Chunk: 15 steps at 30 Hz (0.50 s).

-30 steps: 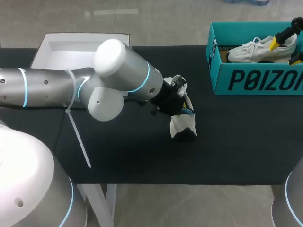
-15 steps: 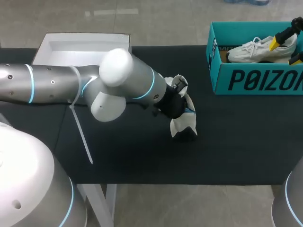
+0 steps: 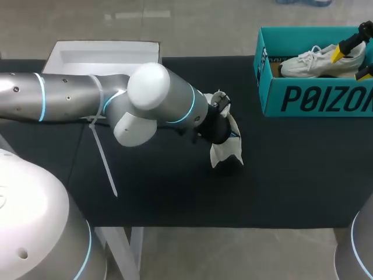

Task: Take the shoe out of the shoebox, open the shoe tongue, remove and reinsert the insole, then place the shoe into the shoebox

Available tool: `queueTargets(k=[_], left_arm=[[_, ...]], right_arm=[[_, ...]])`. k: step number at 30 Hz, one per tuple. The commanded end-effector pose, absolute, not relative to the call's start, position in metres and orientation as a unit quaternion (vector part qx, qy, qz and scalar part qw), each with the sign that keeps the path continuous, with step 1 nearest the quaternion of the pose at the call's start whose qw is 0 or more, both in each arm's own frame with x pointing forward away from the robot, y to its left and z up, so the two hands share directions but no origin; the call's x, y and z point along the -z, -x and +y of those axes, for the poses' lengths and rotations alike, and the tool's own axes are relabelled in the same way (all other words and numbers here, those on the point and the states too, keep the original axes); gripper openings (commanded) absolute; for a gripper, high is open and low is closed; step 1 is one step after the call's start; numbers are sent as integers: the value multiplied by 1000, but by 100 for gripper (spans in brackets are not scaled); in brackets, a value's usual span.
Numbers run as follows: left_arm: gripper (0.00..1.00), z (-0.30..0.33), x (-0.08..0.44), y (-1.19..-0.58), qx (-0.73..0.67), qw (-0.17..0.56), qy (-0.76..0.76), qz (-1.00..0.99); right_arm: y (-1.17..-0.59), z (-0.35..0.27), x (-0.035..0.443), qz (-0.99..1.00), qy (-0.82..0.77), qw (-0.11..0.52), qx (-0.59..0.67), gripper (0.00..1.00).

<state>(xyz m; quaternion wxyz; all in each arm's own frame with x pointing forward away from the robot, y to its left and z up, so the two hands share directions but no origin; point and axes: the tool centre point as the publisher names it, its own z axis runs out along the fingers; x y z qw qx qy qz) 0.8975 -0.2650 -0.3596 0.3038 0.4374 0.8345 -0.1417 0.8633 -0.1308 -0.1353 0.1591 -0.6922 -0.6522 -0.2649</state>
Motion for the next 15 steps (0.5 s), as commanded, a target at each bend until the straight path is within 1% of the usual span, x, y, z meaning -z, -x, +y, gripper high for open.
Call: queueTargets(k=[1,4,5,6,8,9,15], left_arm=[[35,-254,350,-886,163,293,-451,827],[32,-253,348,-880,172,290,-454,825],[29,-252,347,-878,174,289,-455,824],[16,-252,346,-877,175,289,-456,823],[2,-252,345,-875,180,290,-459,820],[0,-252,345,-875,180,290,-459,820],[0,-256,352,-878,174,285,-464,821]], right_arm=[[-864,-131,136,-652,692,159,264,100],[-864,-131,136,-652,692,159,264,100],[-864,-131,136,-652,692,159,264,100],[-864,-131,136,-652,692,159,264,100],[-864,-131,136,-652,692,159,264,100],[-864,-131,136,-652,692,159,264,100],[-864,-131,136,-652,692,159,264,100]])
